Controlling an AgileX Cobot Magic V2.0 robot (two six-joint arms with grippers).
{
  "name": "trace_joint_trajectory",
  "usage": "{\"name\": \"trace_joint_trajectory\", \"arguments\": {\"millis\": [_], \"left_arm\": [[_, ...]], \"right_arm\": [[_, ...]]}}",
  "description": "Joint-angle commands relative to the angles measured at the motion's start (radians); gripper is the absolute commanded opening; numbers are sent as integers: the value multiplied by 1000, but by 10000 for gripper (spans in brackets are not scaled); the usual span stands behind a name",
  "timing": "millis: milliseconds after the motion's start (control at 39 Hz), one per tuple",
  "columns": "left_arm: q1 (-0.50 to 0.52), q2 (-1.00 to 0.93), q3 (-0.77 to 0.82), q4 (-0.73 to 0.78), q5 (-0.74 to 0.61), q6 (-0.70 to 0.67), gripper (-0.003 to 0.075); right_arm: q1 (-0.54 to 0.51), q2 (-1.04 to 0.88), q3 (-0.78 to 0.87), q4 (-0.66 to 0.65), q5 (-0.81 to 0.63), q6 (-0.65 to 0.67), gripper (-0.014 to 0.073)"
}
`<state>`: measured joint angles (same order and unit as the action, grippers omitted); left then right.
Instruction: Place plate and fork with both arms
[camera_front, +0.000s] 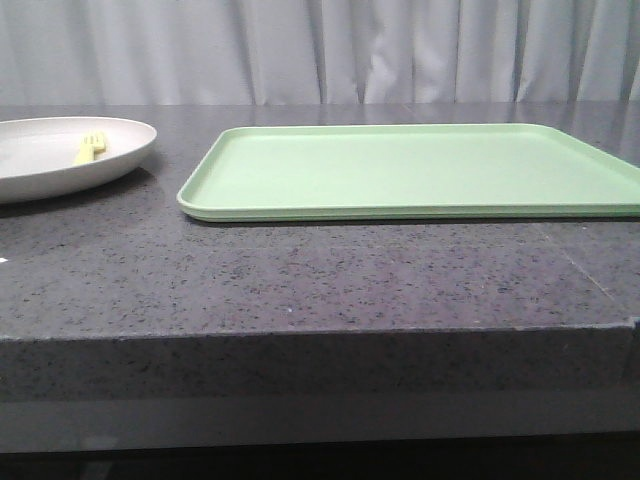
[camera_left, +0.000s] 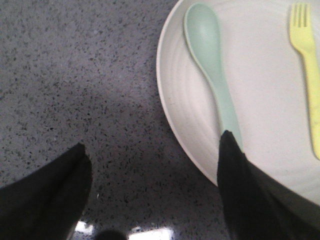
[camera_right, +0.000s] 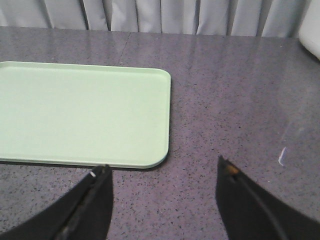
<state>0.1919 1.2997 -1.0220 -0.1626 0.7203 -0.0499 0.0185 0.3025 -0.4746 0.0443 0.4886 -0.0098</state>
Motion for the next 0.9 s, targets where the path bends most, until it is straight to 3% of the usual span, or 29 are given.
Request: {"name": "trace_joint_trajectory", "arguments": {"millis": [0, 359, 692, 871], "left_arm": [[23, 39, -48, -73, -36, -11, 514], [26, 203, -134, -147, -42, 0, 362], [26, 300, -181, -217, -59, 0, 341], [26, 317, -185, -225, -66, 2, 262]], "right_arm": [[-2, 18, -29, 2, -80, -3, 477], [-2, 18, -29, 2, -80, -3, 477], [-2, 18, -29, 2, -80, -3, 477], [-2, 18, -29, 2, -80, -3, 477]]}}
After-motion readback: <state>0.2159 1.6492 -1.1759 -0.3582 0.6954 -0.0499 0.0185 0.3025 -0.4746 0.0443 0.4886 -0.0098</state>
